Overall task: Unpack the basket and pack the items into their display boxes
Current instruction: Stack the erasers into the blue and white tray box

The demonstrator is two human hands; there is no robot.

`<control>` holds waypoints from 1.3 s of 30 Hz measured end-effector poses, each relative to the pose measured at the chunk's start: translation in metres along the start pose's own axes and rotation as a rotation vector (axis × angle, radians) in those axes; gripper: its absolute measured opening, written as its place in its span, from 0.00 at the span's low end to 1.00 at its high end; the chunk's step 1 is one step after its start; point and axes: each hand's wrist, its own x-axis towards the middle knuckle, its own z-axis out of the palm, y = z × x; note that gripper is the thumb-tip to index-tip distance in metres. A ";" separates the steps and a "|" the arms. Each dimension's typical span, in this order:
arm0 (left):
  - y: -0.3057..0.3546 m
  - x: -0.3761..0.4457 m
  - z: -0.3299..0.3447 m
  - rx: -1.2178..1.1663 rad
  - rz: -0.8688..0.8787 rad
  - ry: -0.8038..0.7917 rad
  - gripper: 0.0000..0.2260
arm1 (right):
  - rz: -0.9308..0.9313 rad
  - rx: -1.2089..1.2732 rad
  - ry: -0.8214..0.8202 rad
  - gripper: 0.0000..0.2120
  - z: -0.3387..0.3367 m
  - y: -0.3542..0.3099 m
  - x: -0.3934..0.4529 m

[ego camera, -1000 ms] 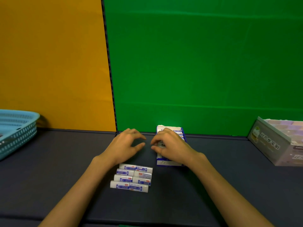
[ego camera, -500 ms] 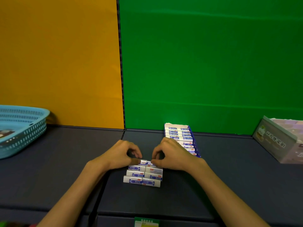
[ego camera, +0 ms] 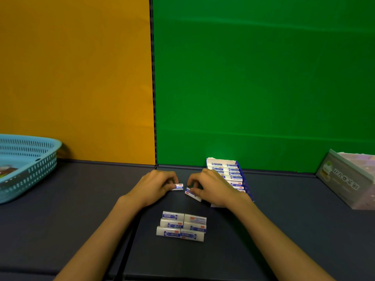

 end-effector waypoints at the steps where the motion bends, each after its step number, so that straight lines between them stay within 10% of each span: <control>1: -0.001 0.000 0.002 0.025 0.015 0.020 0.02 | -0.002 -0.003 -0.006 0.08 0.000 0.000 0.000; 9: -0.012 -0.002 0.010 0.009 0.061 0.061 0.06 | -0.060 0.079 -0.184 0.25 -0.006 0.005 0.006; 39: -0.001 -0.002 0.007 0.029 0.008 0.053 0.11 | -0.039 0.168 0.086 0.07 -0.001 0.015 0.007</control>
